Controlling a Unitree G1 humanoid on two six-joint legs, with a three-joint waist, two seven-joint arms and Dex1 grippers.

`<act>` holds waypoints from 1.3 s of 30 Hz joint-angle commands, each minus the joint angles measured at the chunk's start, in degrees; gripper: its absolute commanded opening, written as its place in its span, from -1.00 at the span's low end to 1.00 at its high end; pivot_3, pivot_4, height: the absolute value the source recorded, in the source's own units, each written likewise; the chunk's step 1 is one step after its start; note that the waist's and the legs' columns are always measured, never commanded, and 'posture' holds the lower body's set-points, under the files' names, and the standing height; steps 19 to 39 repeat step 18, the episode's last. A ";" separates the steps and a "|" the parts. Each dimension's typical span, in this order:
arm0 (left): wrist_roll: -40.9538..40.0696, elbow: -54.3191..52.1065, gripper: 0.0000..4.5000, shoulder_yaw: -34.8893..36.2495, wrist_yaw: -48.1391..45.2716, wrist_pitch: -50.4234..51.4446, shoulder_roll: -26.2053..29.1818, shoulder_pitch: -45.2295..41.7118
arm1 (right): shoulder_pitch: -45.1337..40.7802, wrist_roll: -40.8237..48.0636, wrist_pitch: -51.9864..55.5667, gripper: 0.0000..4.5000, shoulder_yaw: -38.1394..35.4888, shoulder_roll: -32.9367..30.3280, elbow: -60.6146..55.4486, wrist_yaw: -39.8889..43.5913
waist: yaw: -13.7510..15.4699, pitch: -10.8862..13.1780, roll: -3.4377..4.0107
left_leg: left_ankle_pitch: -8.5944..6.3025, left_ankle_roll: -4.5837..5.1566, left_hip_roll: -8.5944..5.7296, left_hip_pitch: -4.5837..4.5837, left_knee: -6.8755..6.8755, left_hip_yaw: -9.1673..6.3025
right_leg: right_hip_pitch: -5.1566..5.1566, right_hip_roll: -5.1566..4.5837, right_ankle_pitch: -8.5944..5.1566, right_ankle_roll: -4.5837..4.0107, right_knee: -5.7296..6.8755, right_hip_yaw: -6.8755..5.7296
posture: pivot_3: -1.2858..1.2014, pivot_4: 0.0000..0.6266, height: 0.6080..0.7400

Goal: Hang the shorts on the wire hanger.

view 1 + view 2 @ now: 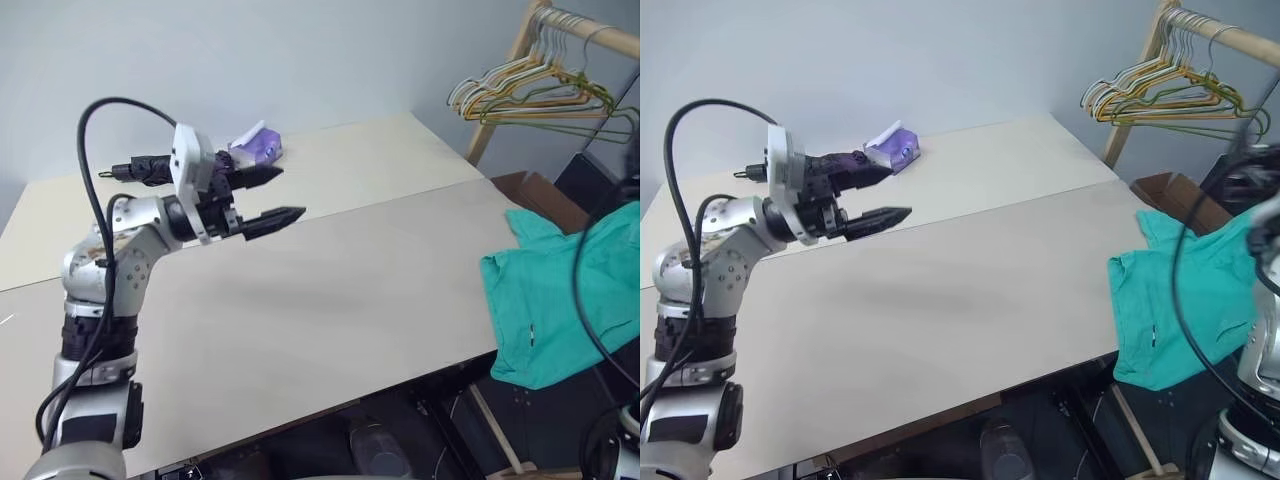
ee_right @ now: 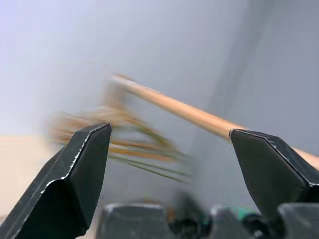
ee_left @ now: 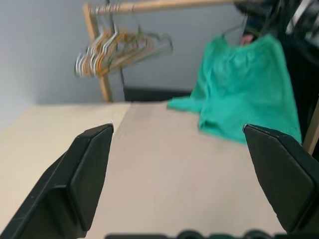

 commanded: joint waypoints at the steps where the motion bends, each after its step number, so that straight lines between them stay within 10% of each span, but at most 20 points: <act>1: 0.33 -5.39 1.00 3.01 0.88 -0.19 3.45 3.51 | -4.95 7.83 -1.21 0.98 7.60 -2.01 4.26 16.70 | 0.49 0.04 -0.07 | 0.00 0.00 0.00 0.00 -0.02 0.02 | 0.00 -0.01 0.00 0.00 -0.04 0.03 | -0.03 -0.75 1.00; 9: -0.52 -14.84 1.00 8.99 2.65 -0.13 9.31 15.32 | -14.89 12.46 -0.92 0.98 19.56 -2.76 20.22 42.35 | 8.29 0.26 -0.38 | -0.02 0.02 -0.02 -0.14 -0.41 0.08 | -0.28 -0.06 0.24 -0.43 -0.26 0.03 | 0.09 -0.79 1.00; 17: -0.29 -18.09 1.00 10.41 4.94 -0.80 9.62 19.54 | -16.69 9.97 -3.00 0.98 22.66 -1.79 23.26 46.32 | 16.88 0.28 -0.42 | -0.01 0.00 0.05 -0.25 -0.40 0.13 | -0.29 -0.11 0.31 -0.58 -0.42 -0.37 | 0.13 -0.82 1.00; 39: -0.29 -18.17 1.00 10.32 5.02 -0.84 9.65 19.61 | -16.52 9.88 -3.03 0.98 22.50 -1.74 23.09 46.29 | 16.88 0.28 -0.42 | 0.00 0.00 0.08 -0.27 -0.40 0.12 | -0.29 -0.10 0.33 -0.61 -0.49 -0.43 | 0.13 -0.83 1.00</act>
